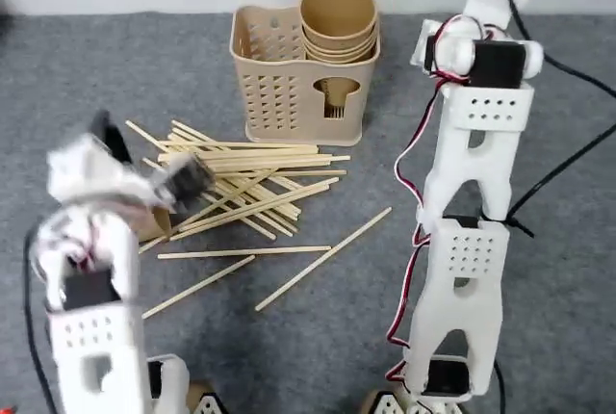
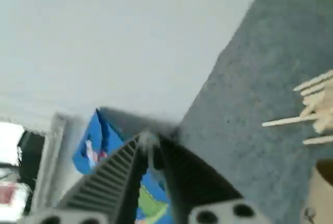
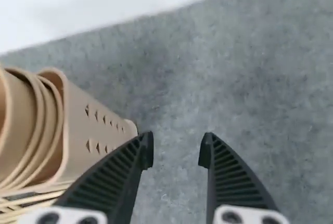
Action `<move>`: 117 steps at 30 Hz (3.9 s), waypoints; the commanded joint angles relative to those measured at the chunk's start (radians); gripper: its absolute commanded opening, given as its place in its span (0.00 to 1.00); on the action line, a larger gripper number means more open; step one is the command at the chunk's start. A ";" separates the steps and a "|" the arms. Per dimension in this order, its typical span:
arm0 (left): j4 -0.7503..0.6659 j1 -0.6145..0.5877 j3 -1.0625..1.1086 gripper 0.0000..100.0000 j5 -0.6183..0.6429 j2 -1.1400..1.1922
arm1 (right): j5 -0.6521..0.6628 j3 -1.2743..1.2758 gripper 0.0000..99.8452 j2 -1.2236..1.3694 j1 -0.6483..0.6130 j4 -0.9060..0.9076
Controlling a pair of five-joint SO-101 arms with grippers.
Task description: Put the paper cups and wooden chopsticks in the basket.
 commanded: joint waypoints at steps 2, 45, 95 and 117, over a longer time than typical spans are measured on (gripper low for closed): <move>0.218 -0.051 -0.358 0.02 0.229 0.299 | -0.011 -0.037 0.17 0.015 -0.010 0.039; 1.254 0.089 -1.122 0.08 0.385 1.114 | -0.095 -0.040 0.17 0.077 -0.007 0.033; 0.634 0.018 -0.972 0.08 0.789 1.092 | -0.095 -0.038 0.24 0.088 -0.027 0.038; 1.188 0.058 -0.943 0.09 0.806 0.893 | -0.094 -0.040 0.24 0.130 -0.044 0.038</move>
